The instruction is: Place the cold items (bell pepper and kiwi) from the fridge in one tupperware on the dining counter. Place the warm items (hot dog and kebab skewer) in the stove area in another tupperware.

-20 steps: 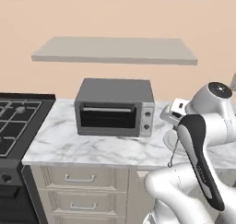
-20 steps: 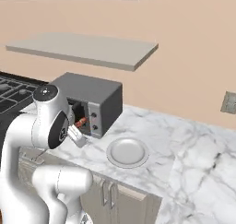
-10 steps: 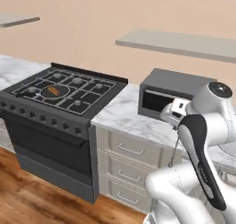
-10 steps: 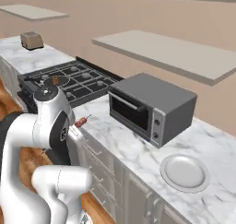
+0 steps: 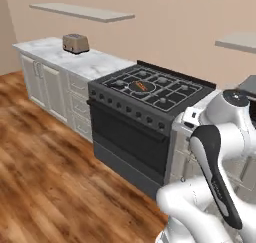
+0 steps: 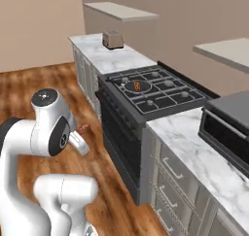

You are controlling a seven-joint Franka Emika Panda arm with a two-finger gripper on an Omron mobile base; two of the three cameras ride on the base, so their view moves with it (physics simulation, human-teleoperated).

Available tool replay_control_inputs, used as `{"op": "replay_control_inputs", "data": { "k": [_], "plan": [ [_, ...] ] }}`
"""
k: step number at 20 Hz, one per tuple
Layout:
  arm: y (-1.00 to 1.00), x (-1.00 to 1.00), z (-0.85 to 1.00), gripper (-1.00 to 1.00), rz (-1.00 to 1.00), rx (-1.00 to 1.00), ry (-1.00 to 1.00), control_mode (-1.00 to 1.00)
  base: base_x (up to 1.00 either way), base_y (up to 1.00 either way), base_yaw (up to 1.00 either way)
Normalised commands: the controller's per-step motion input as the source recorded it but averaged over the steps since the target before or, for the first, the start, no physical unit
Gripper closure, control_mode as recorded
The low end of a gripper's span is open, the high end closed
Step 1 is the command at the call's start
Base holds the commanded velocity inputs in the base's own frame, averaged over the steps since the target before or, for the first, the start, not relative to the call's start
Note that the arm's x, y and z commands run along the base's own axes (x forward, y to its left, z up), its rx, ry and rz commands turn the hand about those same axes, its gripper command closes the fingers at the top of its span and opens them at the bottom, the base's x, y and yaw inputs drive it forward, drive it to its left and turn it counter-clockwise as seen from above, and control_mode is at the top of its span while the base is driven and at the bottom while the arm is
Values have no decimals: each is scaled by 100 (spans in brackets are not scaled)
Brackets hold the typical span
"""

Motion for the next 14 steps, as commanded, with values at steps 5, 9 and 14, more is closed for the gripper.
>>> {"op": "replay_control_inputs", "data": {
  "k": [5, 9, 14],
  "plan": [
    [0, 0, 0, 100, 0, 0, 0, 100, 20, -8, 74],
    [0, 0, 0, 100, 0, 0, 0, 100, 0, 31, 55],
    [0, 0, 0, 100, 0, 0, 0, 100, 0, 96, 9]
  ]
}}
